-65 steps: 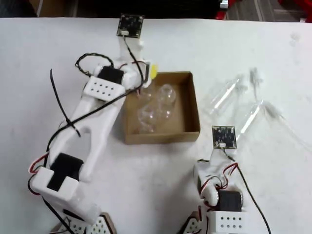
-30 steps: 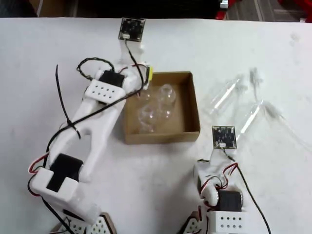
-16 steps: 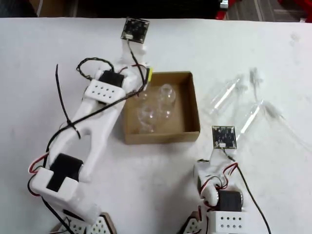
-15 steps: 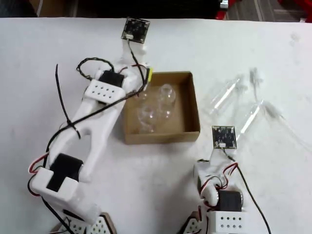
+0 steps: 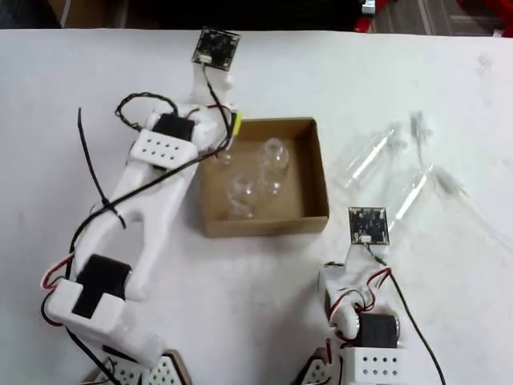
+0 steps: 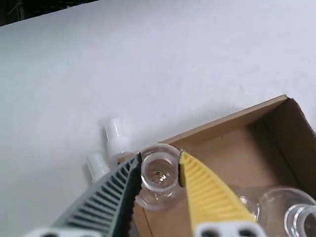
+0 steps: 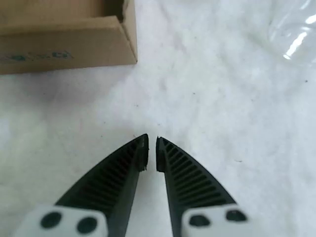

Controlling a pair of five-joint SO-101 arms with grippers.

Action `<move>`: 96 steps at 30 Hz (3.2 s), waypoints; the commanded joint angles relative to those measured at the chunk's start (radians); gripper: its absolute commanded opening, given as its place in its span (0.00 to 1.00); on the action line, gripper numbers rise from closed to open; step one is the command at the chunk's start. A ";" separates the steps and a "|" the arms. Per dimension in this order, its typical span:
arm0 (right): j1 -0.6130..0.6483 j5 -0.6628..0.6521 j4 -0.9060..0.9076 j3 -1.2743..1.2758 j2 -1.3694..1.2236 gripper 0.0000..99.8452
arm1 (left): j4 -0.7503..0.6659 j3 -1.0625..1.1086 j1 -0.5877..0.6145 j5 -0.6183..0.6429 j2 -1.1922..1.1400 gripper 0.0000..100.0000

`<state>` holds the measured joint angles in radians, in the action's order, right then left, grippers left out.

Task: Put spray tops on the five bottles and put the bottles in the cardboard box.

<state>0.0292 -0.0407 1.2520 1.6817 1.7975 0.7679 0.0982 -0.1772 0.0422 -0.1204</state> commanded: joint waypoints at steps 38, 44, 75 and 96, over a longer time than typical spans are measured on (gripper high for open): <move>-0.010 0.006 0.010 0.009 0.002 0.01 | 0.743 -0.023 -0.124 0.005 0.616 0.17; -0.010 0.006 0.010 0.009 0.002 0.01 | 0.735 0.021 -0.117 0.006 0.615 0.28; -0.010 0.006 0.010 0.009 0.002 0.01 | 0.446 0.086 -0.168 0.057 0.329 0.25; -0.010 0.006 0.010 0.009 0.002 0.01 | 0.408 0.075 -0.165 0.057 0.262 0.20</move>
<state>0.0292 -0.0407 1.2520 1.6817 1.7975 1.2037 0.2317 -0.3368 0.0882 0.1358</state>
